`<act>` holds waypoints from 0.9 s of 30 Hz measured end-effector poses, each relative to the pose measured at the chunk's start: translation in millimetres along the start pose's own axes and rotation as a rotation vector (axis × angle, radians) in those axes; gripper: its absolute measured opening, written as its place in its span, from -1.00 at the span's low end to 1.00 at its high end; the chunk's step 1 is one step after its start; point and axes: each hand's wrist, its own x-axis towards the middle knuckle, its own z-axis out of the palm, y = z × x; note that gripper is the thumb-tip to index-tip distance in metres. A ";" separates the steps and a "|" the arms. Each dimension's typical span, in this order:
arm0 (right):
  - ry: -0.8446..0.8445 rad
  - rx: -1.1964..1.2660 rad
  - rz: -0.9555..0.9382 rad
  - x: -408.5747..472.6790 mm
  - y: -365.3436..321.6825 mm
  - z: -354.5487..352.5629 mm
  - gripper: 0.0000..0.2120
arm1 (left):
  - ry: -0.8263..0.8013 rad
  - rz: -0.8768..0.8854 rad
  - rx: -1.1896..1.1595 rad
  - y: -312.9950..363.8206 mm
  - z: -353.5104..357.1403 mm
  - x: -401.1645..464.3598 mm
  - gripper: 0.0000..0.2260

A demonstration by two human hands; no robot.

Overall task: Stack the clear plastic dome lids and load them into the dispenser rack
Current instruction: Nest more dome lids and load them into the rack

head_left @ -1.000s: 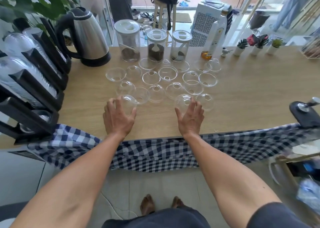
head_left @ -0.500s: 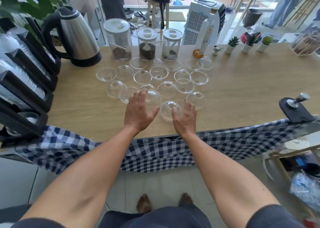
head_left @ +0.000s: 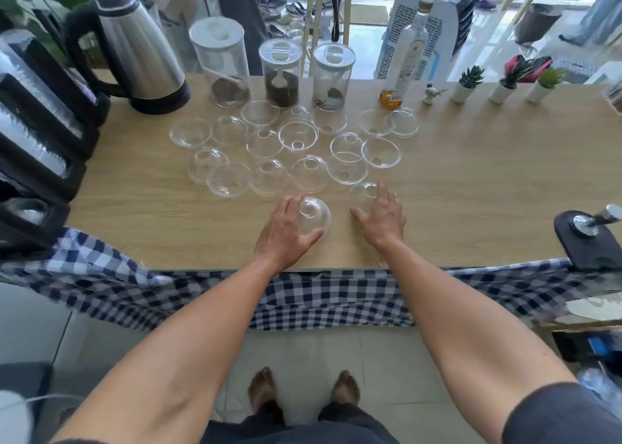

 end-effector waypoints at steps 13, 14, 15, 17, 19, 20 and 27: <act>0.209 0.242 -0.340 -50.4 -17.2 10.6 -0.23 | 0.187 -0.136 0.038 -1.9 -31.7 18.5 -0.64; 0.188 0.225 -0.389 -52.3 -24.1 13.1 -0.22 | 0.210 -0.136 0.081 -5.2 -39.8 27.3 -0.67; 0.167 0.203 -0.434 -53.4 -30.4 16.0 -0.22 | 0.215 -0.138 0.129 -10.0 -46.9 36.9 -0.68; 0.116 0.157 -0.504 -55.9 -41.3 22.5 -0.21 | 0.191 -0.152 0.218 -20.2 -59.7 55.6 -0.65; 0.072 0.105 -0.540 -57.8 -48.1 30.0 -0.20 | 0.149 -0.184 0.278 -28.8 -68.3 72.0 -0.63; 0.053 0.078 -0.545 -58.6 -49.6 34.3 -0.19 | 0.122 -0.191 0.299 -31.9 -70.6 78.4 -0.62; 0.001 -0.009 -0.499 -62.5 -42.9 51.3 -0.19 | -0.044 -0.206 0.422 -46.5 -60.5 98.5 -0.57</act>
